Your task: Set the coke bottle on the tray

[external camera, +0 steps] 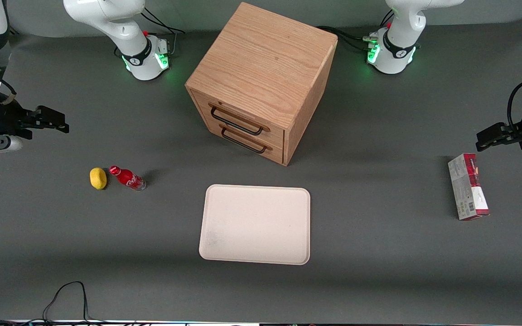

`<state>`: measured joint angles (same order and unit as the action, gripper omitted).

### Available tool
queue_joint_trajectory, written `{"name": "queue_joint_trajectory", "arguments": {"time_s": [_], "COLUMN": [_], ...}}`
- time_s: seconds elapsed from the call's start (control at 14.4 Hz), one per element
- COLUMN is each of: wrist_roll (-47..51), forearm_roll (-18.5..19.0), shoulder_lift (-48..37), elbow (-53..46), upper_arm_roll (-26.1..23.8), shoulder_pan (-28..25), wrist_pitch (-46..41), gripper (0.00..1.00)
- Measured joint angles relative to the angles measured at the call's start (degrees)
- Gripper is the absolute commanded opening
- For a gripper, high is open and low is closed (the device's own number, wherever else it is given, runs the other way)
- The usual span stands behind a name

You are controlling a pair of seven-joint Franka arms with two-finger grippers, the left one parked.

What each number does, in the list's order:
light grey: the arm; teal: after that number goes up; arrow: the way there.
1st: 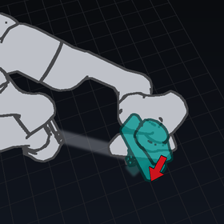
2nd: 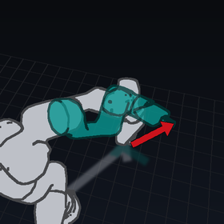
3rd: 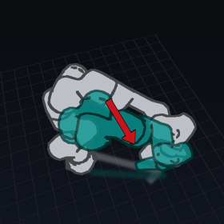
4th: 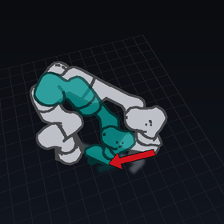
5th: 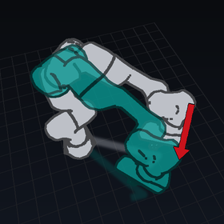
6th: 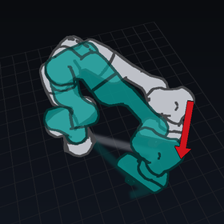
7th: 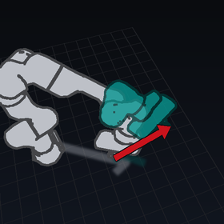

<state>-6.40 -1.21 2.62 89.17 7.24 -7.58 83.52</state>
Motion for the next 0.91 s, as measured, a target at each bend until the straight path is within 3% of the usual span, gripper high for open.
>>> {"name": "queue_joint_trajectory", "arguments": {"time_s": [0.91], "wrist_roll": [0.0], "forearm_roll": [0.0], "shoulder_lift": [-1.32], "elbow": [2.28], "upper_arm_roll": [-0.05], "shoulder_pan": [-0.35], "wrist_pitch": [-1.72], "gripper": [1.0]}}
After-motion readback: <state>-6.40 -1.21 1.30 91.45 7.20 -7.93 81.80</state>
